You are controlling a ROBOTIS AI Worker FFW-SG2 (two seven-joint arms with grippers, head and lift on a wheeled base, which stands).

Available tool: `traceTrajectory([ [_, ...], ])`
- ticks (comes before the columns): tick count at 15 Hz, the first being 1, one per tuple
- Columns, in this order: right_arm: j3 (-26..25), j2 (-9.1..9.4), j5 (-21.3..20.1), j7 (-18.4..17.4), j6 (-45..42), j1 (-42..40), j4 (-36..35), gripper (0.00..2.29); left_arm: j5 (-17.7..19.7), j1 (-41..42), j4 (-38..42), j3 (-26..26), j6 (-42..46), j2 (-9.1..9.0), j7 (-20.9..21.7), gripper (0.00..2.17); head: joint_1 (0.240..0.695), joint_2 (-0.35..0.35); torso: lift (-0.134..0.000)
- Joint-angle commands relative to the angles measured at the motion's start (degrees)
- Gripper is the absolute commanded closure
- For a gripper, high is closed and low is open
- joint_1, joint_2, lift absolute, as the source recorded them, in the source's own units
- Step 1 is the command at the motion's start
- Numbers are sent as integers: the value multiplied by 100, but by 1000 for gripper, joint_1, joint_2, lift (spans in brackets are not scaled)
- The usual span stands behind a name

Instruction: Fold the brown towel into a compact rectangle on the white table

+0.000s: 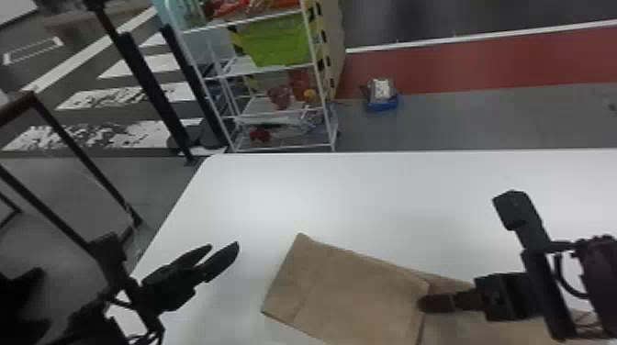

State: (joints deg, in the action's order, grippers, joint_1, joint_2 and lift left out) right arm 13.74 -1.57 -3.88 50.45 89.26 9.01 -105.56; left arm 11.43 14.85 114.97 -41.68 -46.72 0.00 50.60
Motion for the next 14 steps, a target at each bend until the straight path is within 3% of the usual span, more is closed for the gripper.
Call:
traceTrajectory([
  [1,-3,60,-16,-8,82,30,1,977,0,-8,0,2,0,-15,3,19,695,350,-124],
  [9,-56,162,116,-26,82,57,97,1085,0,-17,-27,2,0,-15,11,19,695,350,-124],
  [14,-276,162,467,-8,82,21,-166,1085,0,-17,-36,2,0,-15,3,19,695,350,-124],
])
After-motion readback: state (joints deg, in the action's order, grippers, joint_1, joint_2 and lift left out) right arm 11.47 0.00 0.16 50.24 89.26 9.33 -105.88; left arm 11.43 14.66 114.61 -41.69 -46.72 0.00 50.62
